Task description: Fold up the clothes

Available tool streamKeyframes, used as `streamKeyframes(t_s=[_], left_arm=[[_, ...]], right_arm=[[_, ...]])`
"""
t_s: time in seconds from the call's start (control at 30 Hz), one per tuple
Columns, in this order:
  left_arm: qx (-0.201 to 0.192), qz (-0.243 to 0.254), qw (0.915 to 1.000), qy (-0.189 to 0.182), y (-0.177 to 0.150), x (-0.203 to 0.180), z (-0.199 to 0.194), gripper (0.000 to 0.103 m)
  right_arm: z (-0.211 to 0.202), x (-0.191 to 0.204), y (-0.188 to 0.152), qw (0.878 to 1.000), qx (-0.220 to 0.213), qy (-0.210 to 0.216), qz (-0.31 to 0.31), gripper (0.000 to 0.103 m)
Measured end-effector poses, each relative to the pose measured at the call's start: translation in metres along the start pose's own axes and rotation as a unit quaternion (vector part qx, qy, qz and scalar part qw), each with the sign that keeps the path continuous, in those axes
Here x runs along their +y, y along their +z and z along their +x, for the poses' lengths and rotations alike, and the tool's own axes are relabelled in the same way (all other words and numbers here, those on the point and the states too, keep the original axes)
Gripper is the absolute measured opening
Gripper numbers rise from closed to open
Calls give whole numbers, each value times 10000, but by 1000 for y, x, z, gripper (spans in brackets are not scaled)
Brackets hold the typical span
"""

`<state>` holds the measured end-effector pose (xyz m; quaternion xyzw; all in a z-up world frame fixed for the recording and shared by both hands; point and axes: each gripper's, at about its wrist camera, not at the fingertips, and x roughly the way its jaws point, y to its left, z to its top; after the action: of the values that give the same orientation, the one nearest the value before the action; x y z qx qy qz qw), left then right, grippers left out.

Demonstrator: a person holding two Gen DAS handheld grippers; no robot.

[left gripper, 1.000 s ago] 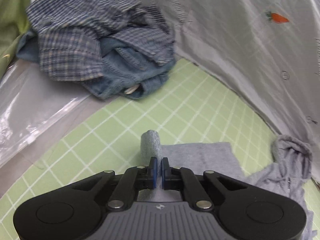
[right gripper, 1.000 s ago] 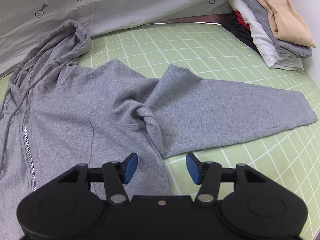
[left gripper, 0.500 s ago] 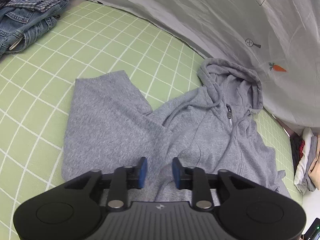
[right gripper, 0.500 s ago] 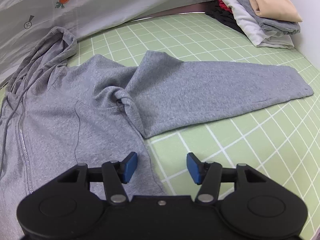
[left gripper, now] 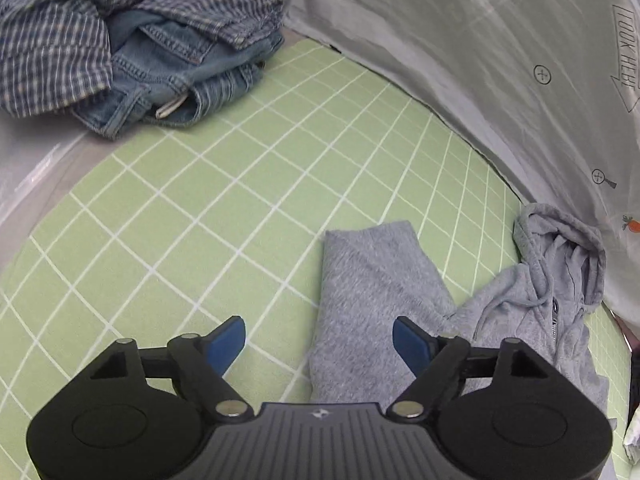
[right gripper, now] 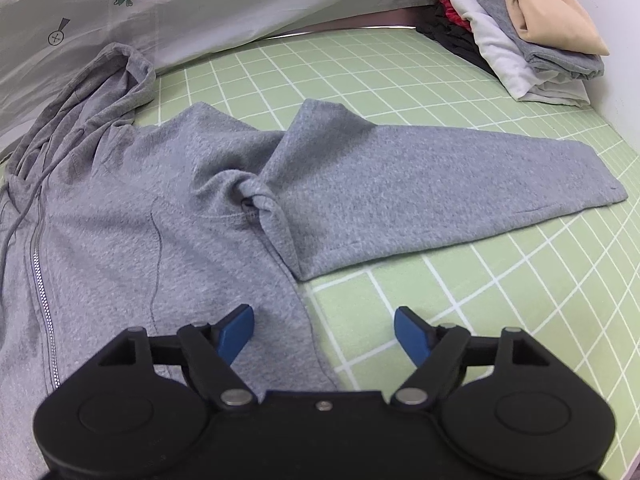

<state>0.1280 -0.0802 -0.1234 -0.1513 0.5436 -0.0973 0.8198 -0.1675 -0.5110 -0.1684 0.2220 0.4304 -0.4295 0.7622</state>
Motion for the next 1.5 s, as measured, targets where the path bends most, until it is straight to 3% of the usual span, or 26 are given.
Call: streamKeyframes(t_s=[0.13, 0.23, 0.27, 0.3, 0.37, 0.5, 0.57, 0.67, 0.7, 0.8, 0.9, 1.03, 1.1, 1.17, 1.3, 1.5], left_arm=[[140, -54, 9999, -70, -4, 0, 10, 64], [183, -56, 9997, -178, -7, -2, 13, 40], [213, -88, 9994, -245, -8, -2, 14, 15], [216, -138, 9993, -286, -9, -2, 15, 6], [51, -179, 9996, -217, -10, -2, 10, 4], [-656, 123, 9972, 330, -4, -2, -23, 3], [-1093, 343, 9898, 842, 2, 3, -46, 3], [-1652, 590, 9721, 1558, 11, 13, -80, 3], [-1759, 673, 9670, 1718, 14, 16, -89, 3], [-1841, 880, 9619, 1817, 18, 18, -99, 3], [-1484, 965, 9722, 1531, 12, 10, -83, 3], [-730, 1132, 9855, 1029, -10, -9, -39, 5], [-385, 1218, 9881, 857, -23, -19, -18, 11], [-153, 1201, 9899, 735, -34, -24, -6, 12], [-209, 1061, 9927, 533, -36, -16, -12, 23], [-629, -43, 9980, 107, -12, 28, -34, 40]], right_arm=[[0, 0, 0, 10000, 25, -26, 12, 78], [1, 1, 1, 10000, 31, -39, 5, 79], [1, 1, 1, 10000, 31, -41, 3, 80], [1, 0, 2, 10000, 33, -32, 13, 80], [2, 0, 2, 10000, 36, -11, 23, 80], [2, 0, 3, 10000, 18, 7, -20, 80], [2, -1, 2, 10000, 16, 37, 15, 80], [2, -2, 1, 10000, 10, 79, 58, 80], [2, -2, 0, 9999, 6, 87, 68, 80], [2, -2, -1, 9999, -13, 109, 88, 80], [2, -2, -1, 9999, -15, 116, 111, 80], [0, 0, -2, 9999, -1, 134, 61, 80], [0, 0, -3, 9999, 8, 141, 31, 80], [-1, 1, -4, 9999, 26, 135, 9, 80], [-2, 4, -3, 9999, 44, 90, -79, 81], [-1, 8, -1, 9999, 79, 86, -121, 81]])
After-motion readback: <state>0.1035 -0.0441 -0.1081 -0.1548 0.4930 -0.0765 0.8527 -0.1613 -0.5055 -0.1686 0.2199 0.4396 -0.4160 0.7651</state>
